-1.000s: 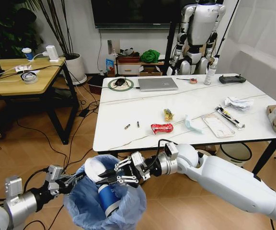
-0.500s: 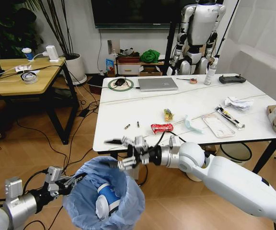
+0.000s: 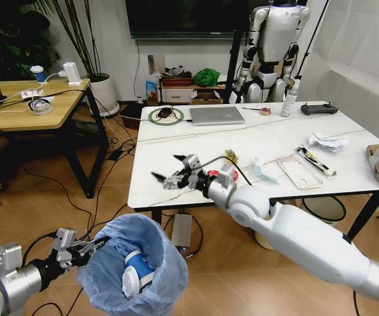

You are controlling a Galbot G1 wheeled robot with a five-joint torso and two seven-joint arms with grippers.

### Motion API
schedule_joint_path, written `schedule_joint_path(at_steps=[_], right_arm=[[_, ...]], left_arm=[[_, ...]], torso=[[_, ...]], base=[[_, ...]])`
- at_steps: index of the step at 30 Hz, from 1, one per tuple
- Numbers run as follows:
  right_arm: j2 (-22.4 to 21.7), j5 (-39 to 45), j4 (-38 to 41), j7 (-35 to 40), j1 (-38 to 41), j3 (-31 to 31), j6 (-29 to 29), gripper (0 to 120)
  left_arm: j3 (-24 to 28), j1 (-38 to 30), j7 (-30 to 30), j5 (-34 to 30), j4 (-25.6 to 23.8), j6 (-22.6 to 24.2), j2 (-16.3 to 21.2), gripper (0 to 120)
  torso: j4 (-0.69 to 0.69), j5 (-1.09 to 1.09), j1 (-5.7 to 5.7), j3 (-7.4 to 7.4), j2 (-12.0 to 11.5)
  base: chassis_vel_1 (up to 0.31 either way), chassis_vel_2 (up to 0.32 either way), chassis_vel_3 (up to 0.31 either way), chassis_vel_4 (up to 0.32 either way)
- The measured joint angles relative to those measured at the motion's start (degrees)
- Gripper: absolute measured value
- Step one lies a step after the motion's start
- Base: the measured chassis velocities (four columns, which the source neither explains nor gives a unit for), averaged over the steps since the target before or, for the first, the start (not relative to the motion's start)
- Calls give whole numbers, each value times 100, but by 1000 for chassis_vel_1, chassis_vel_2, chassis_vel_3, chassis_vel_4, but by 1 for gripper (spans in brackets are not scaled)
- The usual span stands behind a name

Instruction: Pick up the trash bin and place the trash from the table into it.

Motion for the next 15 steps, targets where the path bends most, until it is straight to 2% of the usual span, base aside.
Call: schedule_joint_path(at_steps=[2, 5, 15], right_arm=[[112, 46, -195, 324, -10, 130, -466, 100], [211, 10, -428, 462, -107, 260, -780, 98], [433, -300, -737, 579, -187, 275, -984, 100]], left_arm=[[-4, -12, 5, 3, -3, -13, -8, 0], [42, -37, 6, 23, -18, -18, -21, 0], [91, -68, -28, 44, -102, -18, -21, 0]], torso=[[0, 0, 0, 0, 0], [-1, 0, 0, 0, 0], [-1, 0, 0, 0, 0]], base=[[0, 0, 0, 0], [0, 0, 0, 0], [0, 0, 0, 0]])
